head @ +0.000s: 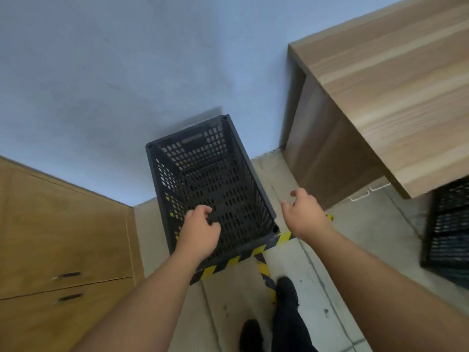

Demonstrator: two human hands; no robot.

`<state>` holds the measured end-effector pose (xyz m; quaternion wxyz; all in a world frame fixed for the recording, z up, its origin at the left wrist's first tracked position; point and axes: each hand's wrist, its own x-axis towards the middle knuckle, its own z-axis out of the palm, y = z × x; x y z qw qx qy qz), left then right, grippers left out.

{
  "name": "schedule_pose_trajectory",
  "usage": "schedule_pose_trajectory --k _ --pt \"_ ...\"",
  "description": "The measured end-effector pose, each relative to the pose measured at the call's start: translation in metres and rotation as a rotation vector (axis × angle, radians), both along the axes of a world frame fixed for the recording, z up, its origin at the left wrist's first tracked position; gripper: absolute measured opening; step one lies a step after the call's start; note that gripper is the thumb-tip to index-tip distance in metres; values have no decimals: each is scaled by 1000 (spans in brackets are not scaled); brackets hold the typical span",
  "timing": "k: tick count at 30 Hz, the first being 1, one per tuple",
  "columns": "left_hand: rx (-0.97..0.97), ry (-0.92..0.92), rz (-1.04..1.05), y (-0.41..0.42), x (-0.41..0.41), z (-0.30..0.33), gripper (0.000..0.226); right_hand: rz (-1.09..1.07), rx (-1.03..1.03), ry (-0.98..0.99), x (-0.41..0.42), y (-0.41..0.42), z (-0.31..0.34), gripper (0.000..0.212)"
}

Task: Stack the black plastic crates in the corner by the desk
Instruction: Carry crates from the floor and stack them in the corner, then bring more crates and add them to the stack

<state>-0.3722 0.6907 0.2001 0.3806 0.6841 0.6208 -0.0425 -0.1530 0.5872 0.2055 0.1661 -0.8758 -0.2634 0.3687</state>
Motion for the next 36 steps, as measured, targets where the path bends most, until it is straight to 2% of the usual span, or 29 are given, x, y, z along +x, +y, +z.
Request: schedule_pose_trajectory --k 9,16,21,23,27,36 --pt "28 -35 -312 -80 45 58 40 -321 22 21 -10 -136 43 48" --pt "-9 -36 -523 -169 106 75 46 -563 75 -33 42 -260 83 48" --pt "1 -80 -713 -268 174 92 49 -754 86 -67 76 -373 96 49" --pt "12 -104 -746 -286 190 97 48 -779 102 -68 78 -392 98 48" --pt "23 -107 -863 -373 237 108 45 -873 117 -57 91 -490 104 48" --pt "72 -5 -1201 -551 301 127 52 -1095 47 -62 108 -686 117 50"
